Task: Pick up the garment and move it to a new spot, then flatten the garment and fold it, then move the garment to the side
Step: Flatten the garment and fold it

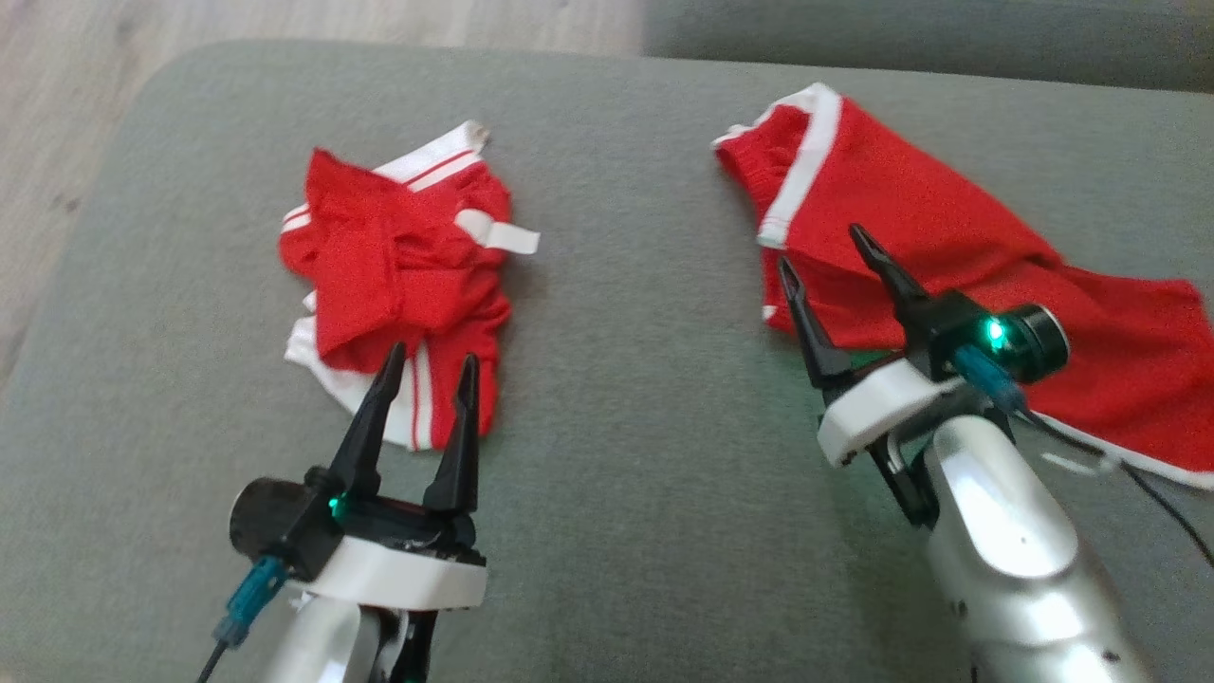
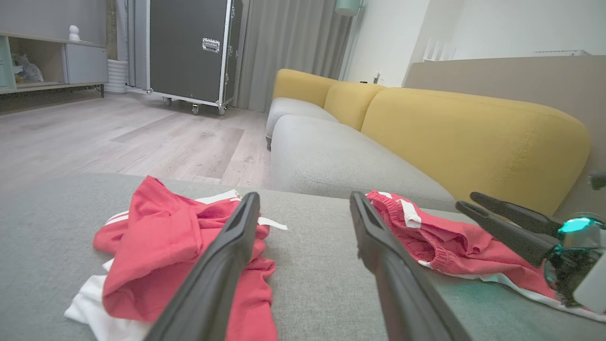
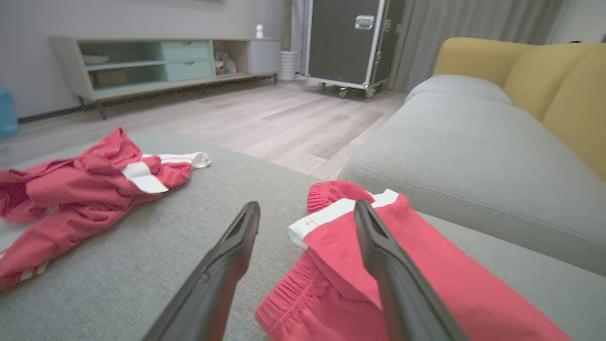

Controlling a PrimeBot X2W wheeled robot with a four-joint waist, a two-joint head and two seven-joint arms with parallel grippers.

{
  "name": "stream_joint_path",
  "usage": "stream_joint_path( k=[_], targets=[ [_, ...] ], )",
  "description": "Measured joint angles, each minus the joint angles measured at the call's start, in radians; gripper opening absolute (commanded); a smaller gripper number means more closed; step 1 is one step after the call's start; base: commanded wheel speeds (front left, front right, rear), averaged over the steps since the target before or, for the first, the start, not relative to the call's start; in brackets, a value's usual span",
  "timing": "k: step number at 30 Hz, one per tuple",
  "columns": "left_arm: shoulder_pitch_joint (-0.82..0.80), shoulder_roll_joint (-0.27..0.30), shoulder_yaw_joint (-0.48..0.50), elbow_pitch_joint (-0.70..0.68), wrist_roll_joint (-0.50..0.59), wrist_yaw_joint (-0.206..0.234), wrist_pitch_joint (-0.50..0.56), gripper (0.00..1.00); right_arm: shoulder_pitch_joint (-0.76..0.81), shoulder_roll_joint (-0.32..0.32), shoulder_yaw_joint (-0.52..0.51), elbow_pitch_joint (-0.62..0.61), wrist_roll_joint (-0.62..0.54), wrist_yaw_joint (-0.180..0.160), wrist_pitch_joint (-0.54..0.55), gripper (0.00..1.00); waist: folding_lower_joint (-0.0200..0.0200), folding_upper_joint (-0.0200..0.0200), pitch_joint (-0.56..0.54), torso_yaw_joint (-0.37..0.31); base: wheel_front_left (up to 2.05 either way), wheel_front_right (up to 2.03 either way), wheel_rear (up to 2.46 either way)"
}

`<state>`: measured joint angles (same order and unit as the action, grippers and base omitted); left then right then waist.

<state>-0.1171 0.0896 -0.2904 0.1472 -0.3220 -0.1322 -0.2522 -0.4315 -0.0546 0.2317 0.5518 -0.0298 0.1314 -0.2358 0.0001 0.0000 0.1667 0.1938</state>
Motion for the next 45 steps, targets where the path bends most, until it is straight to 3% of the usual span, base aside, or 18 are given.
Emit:
stream_joint_path(
  k=[11,12,13,19,26,30,33,34,35,42,43,44,45],
  targets=[
    [-0.027,-0.009,-0.039,0.028,-0.031,0.000,0.000,1.00,-0.170,-0.006,-0.107,0.272,-0.142,0.000,0.035,1.00,0.0000,0.0000,0.063,0.127,0.00,0.00,0.00],
    [-0.027,-0.009,-0.039,0.028,-0.031,0.000,0.000,1.00,-0.176,-0.006,-0.109,0.288,-0.144,0.000,0.034,0.32,0.0000,0.0000,0.066,0.131,0.00,0.00,0.00],
    [-0.028,-0.009,-0.039,0.028,-0.031,0.000,0.000,1.00,-0.180,-0.006,-0.112,0.301,-0.147,0.000,0.033,0.00,0.0000,0.0000,0.070,0.133,0.00,0.00,0.00],
    [-0.039,-0.014,-0.036,0.030,-0.031,0.000,0.000,1.00,-0.211,-0.006,-0.119,0.331,-0.086,0.000,0.006,0.00,0.0000,0.0000,0.073,0.126,0.00,0.00,0.00],
    [-0.041,-0.018,-0.031,0.031,-0.030,0.000,0.000,1.00,-0.261,-0.006,-0.170,0.265,-0.023,0.000,-0.012,0.00,-0.0001,0.0000,0.064,0.089,0.00,0.00,0.00],
    [-0.042,-0.019,-0.033,0.027,-0.030,0.000,0.000,1.00,-0.314,-0.037,-0.214,0.247,-0.023,0.000,0.005,0.00,-0.0002,0.0000,0.074,0.079,0.00,0.00,0.00],
    [-0.051,-0.020,-0.044,0.026,-0.031,0.000,0.000,1.00,-0.410,-0.110,-0.283,0.245,0.007,0.000,0.062,0.00,-0.0001,0.0000,0.097,0.080,0.00,0.00,0.00],
    [-0.071,-0.019,-0.068,0.027,-0.034,0.000,0.000,1.00,-0.486,-0.182,-0.339,0.256,0.012,0.000,0.094,0.00,0.0001,0.0000,0.112,0.088,0.00,0.00,0.00],
    [-0.071,-0.019,-0.068,0.027,-0.034,0.000,0.000,1.00,-0.486,-0.182,-0.339,0.256,0.012,0.000,0.094,0.00,0.0001,0.0000,0.112,0.088,0.00,0.00,0.00],
    [-0.114,-0.022,-0.110,0.029,-0.052,0.000,0.000,1.00,-0.653,-0.400,-0.520,0.383,-0.085,0.000,0.137,0.00,0.0000,0.0000,0.148,0.151,0.00,0.00,0.00],
    [-0.114,-0.022,-0.112,0.029,-0.058,0.000,0.000,1.00,-0.665,-0.415,-0.550,0.401,-0.107,0.000,0.140,0.54,0.0000,0.0000,0.153,0.160,0.00,0.00,0.00],
    [-0.114,-0.021,-0.113,0.030,-0.060,0.000,0.000,1.00,-0.672,-0.430,-0.580,0.412,-0.137,0.000,0.141,1.00,0.0000,0.0000,0.158,0.168,0.00,0.00,0.00],
    [-0.114,-0.021,-0.114,0.030,-0.060,0.000,0.000,1.00,-0.682,-0.441,-0.612,0.427,-0.166,0.000,0.147,1.00,0.0000,0.0000,0.164,0.174,0.00,0.00,0.00]
  ],
)
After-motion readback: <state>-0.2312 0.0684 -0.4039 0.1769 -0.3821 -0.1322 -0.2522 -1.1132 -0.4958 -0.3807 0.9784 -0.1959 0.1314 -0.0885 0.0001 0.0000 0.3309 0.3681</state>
